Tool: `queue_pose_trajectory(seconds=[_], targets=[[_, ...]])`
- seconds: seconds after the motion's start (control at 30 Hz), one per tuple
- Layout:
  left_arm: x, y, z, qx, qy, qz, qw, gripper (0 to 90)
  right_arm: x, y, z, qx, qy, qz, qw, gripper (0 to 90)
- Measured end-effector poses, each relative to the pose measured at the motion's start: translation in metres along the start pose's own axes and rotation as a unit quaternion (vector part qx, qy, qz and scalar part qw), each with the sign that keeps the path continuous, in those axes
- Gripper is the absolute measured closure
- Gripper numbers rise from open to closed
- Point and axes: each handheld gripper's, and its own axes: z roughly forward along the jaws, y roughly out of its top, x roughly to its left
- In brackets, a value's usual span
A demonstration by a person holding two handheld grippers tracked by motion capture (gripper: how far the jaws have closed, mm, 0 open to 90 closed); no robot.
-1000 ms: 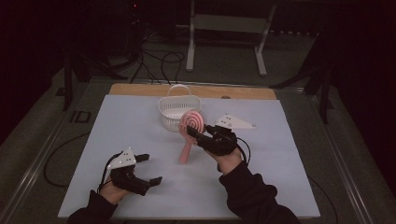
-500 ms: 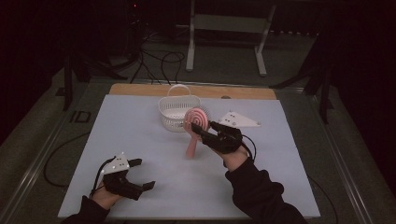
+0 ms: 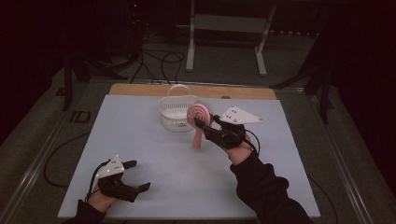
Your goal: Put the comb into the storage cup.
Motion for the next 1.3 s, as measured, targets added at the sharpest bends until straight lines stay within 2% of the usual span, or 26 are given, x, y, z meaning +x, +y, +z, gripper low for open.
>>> queue_pose_trajectory(seconds=[0.17,0.33,0.53,0.87,1.07,1.3], targets=[[0.000,-0.002,-0.001,-0.001,0.005,-0.002,1.0000,0.1,-0.002,0.006,0.000,0.000,-0.012,-0.025,0.9996,64.1],[0.001,-0.002,-0.002,-0.010,0.011,-0.003,0.9999,0.1,-0.006,0.011,0.000,-0.005,-0.022,-0.032,0.9992,64.1],[-0.002,-0.003,0.000,-0.002,0.012,0.008,0.9999,0.1,-0.012,0.019,0.000,-0.013,-0.036,-0.042,0.9984,64.1],[0.000,-0.003,-0.001,-0.011,0.011,-0.002,0.9999,0.1,-0.024,0.029,0.005,-0.017,-0.058,-0.057,0.9966,64.1],[0.001,-0.003,0.000,-0.010,0.012,0.001,0.9999,0.1,-0.028,0.036,0.012,-0.022,-0.067,-0.059,0.9958,64.1],[0.000,-0.002,0.000,-0.009,0.013,0.007,0.9999,0.1,-0.031,0.045,0.024,-0.029,-0.073,-0.082,0.9936,64.1]])
